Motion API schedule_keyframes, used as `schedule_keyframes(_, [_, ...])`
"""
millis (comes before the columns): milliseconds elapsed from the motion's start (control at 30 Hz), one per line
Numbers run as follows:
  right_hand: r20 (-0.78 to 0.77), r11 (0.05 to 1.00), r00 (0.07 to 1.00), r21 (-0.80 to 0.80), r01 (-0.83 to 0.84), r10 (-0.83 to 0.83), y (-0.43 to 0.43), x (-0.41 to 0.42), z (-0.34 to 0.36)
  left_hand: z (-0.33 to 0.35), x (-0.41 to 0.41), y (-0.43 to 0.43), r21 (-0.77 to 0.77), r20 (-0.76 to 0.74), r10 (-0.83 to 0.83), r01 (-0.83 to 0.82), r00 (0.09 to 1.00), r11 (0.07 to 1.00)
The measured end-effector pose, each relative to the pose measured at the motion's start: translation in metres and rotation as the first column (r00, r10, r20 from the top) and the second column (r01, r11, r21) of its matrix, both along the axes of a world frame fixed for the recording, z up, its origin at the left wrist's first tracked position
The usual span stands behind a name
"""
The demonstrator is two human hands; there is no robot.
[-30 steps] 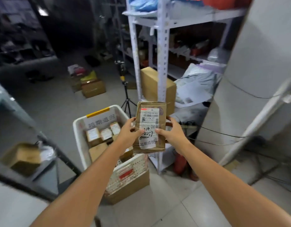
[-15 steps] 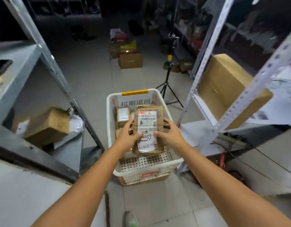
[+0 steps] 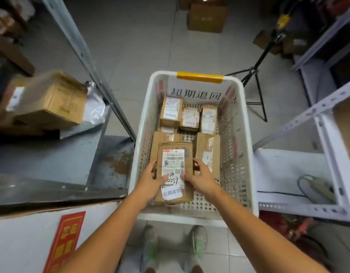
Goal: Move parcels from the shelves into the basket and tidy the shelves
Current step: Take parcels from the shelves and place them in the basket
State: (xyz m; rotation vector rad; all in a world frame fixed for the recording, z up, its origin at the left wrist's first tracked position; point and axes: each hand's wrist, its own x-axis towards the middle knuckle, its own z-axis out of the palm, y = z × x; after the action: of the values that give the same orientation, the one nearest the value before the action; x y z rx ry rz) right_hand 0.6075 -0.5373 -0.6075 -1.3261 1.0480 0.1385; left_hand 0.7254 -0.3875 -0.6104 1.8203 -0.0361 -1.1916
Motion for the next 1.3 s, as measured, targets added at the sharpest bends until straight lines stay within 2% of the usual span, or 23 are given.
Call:
schedule_keyframes(167, [-0.078,0.994,0.996,0.107,-0.03,0.038,0.014,0.006,-0.064,-0.052,0.002,0.011,0.13,-0.004,0.003,-0.002,1.0,0.992])
schedule_keyframes(333, [-0.126,0.982,0.992,0.187,-0.003,0.027,0.025,0.01,-0.091,-0.074,0.007,0.014,0.183,0.031,-0.007,0.002,0.999,0.983])
schedule_keyframes(600, [-0.149,0.986,0.987,0.162,-0.035,0.059,0.03,0.009,-0.09,-0.076,-0.001,0.018,0.205,0.052,-0.004,-0.006,0.999,0.979])
schedule_keyframes(967, [-0.097,0.988,0.983,0.022,-0.153,0.154,0.04,0.027,-0.082,-0.072,-0.004,0.019,0.259,0.153,0.01,-0.05,0.988,0.965])
schedule_keyframes(1200, [-0.145,0.986,0.98,0.121,-0.118,0.135,0.036,0.011,-0.074,-0.059,-0.003,0.019,0.299,0.121,-0.068,0.029,0.99,0.954])
schedule_keyframes(1300, [-0.168,0.972,0.97,0.187,-0.143,0.175,0.033,0.005,-0.058,-0.045,-0.005,0.02,0.31,0.101,-0.093,0.058,0.991,0.949])
